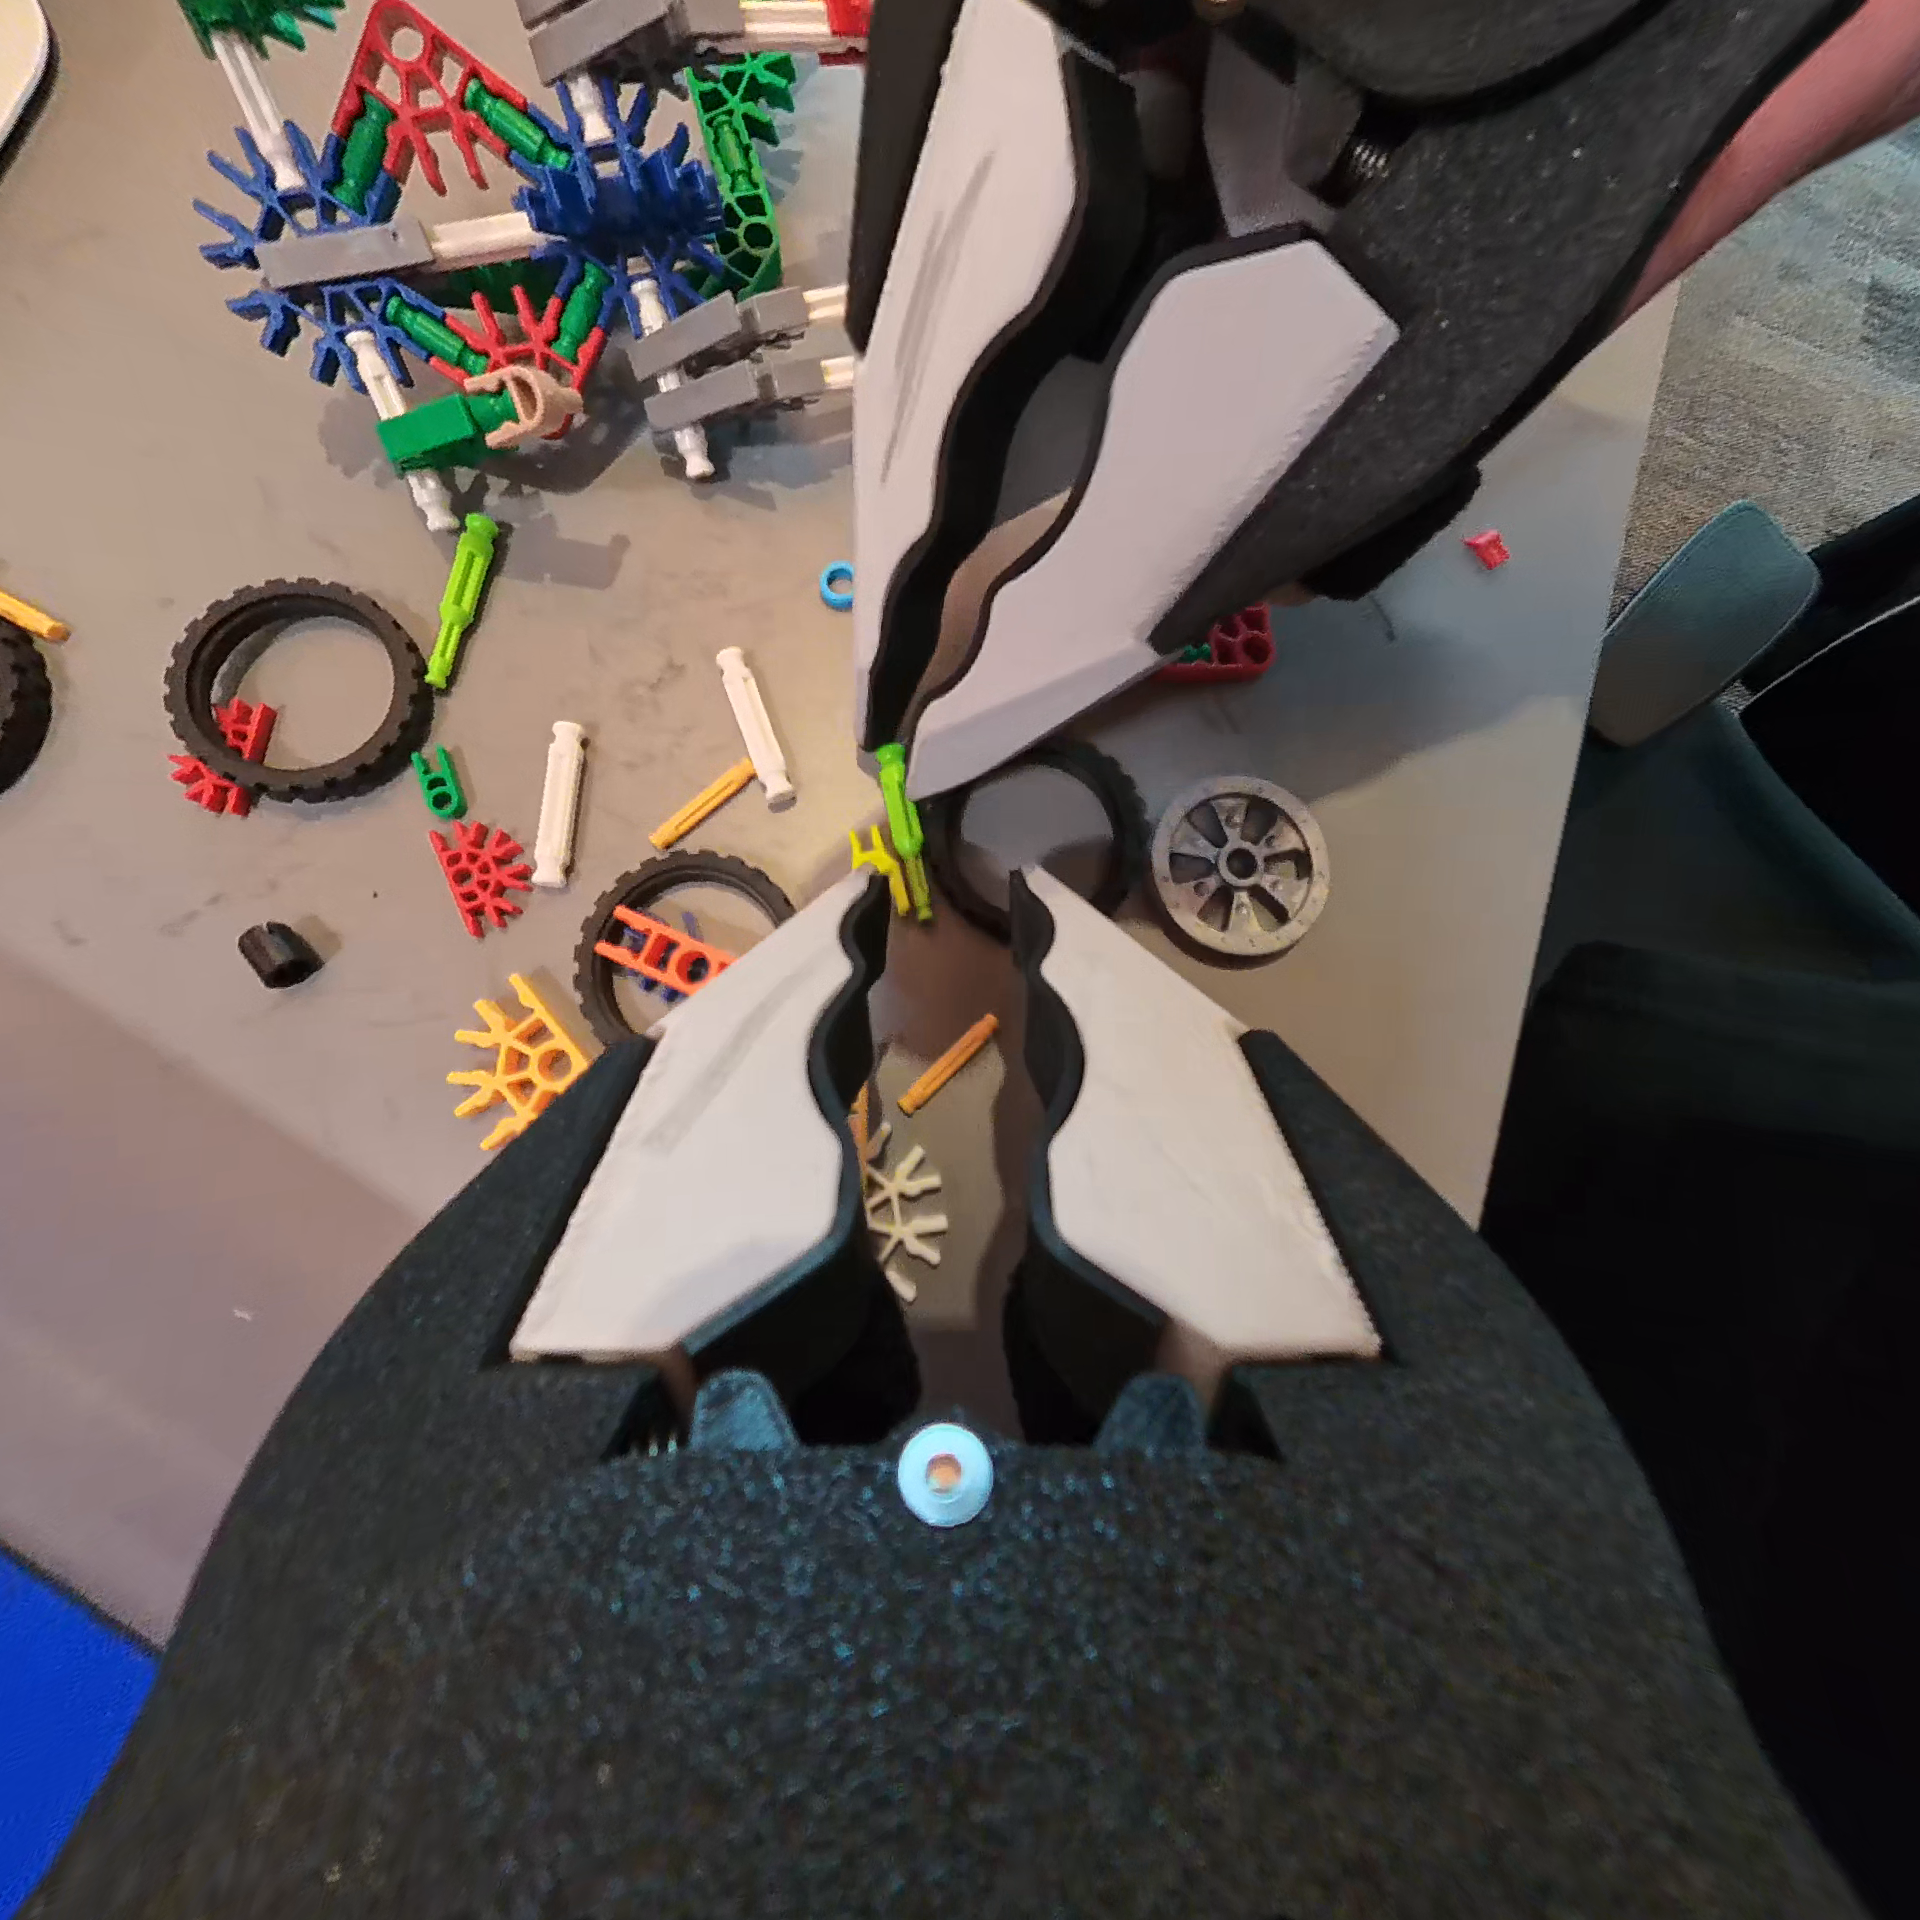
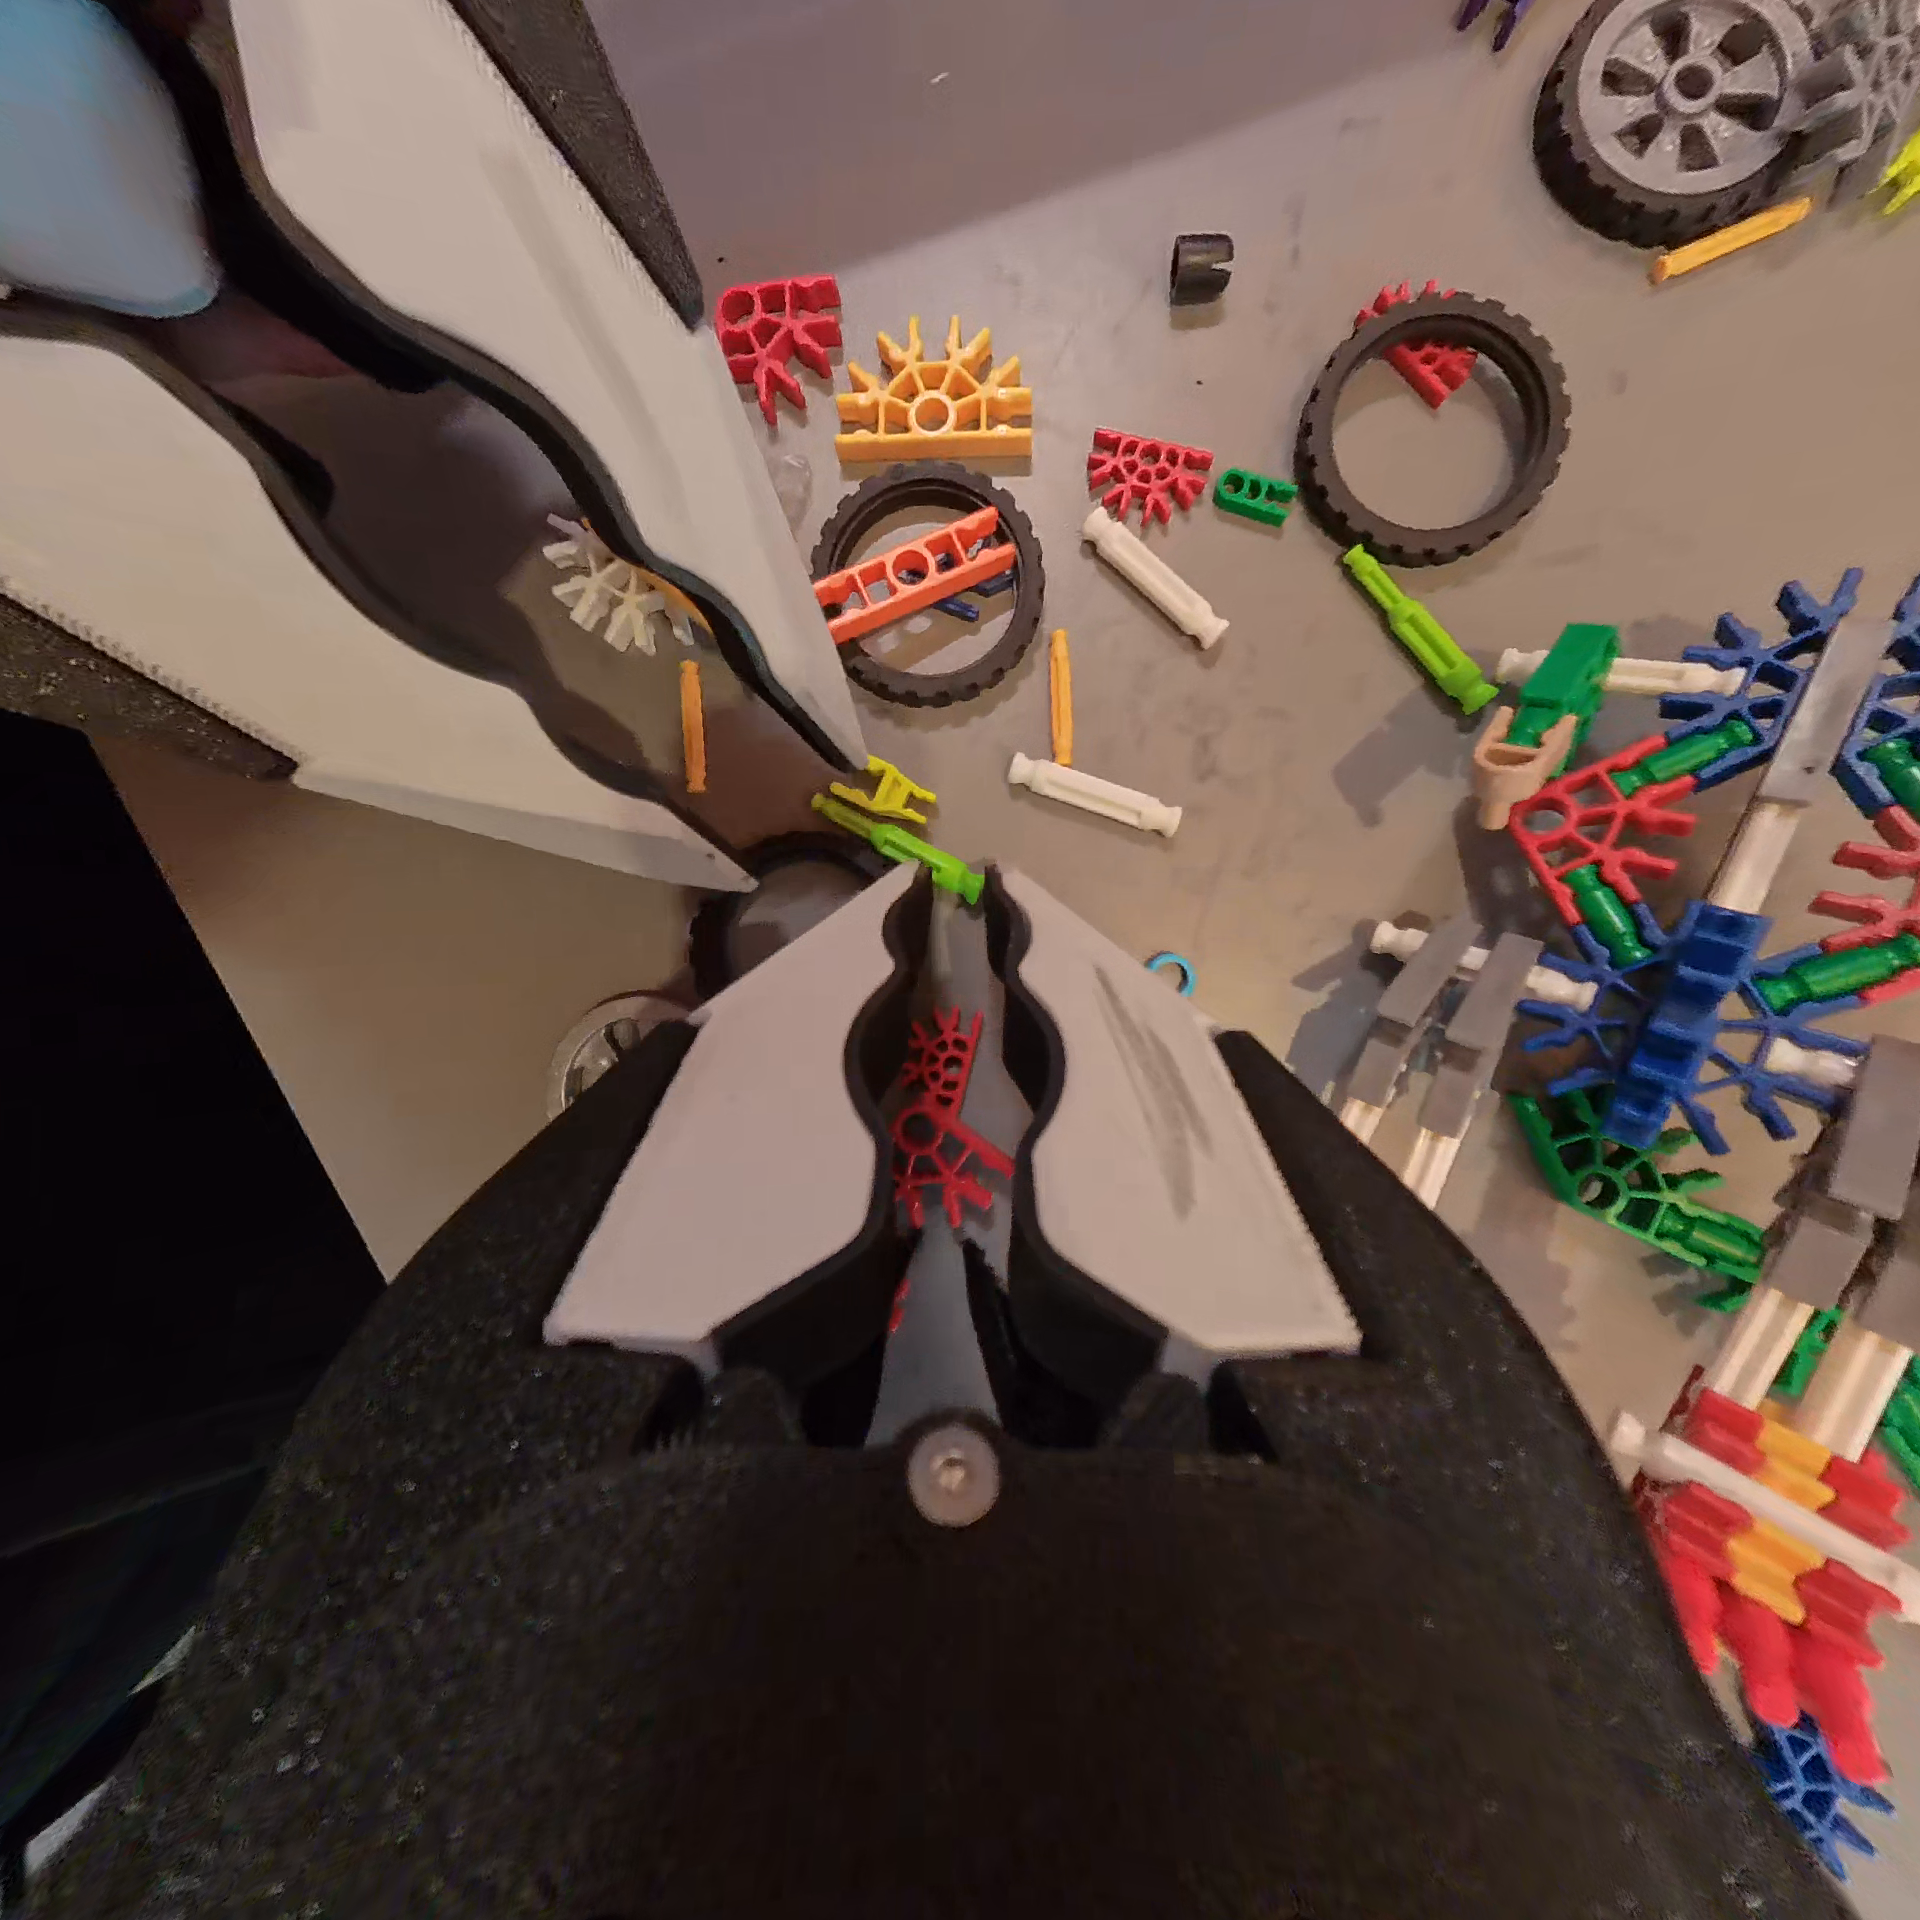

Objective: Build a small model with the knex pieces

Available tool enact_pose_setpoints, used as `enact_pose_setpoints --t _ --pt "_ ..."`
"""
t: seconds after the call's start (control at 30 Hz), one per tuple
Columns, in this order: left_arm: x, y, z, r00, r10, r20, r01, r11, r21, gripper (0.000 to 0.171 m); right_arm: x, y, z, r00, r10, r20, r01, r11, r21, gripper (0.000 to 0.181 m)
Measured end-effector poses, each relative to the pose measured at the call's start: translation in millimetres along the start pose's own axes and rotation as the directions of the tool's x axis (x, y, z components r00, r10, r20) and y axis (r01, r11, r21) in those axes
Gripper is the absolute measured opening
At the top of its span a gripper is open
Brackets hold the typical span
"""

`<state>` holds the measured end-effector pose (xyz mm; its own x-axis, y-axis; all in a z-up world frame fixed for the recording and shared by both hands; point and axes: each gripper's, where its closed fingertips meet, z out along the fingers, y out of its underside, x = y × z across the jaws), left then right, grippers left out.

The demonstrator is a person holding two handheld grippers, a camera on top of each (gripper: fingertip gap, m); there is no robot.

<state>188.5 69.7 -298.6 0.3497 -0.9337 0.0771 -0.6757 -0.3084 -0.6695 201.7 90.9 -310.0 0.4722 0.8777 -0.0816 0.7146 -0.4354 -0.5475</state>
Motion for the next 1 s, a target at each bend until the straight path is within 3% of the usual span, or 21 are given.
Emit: enact_pose_setpoints --t 0.33,1.0 --pt "-8.1 -0.9 4.8 1.0 -0.015 0.011 0.015 1.0 0.005 0.02 1.7 -1.2 1.9 0.992 -0.124 -0.01 0.123 0.991 -0.051 0.009" --pt "-18.4 -10.8 10.2 1.0 -0.009 0.016 0.008 0.999 0.039 0.02 9.1 -11.4 -12.4 0.991 -0.08 -0.103 0.086 0.995 0.049 0.008"
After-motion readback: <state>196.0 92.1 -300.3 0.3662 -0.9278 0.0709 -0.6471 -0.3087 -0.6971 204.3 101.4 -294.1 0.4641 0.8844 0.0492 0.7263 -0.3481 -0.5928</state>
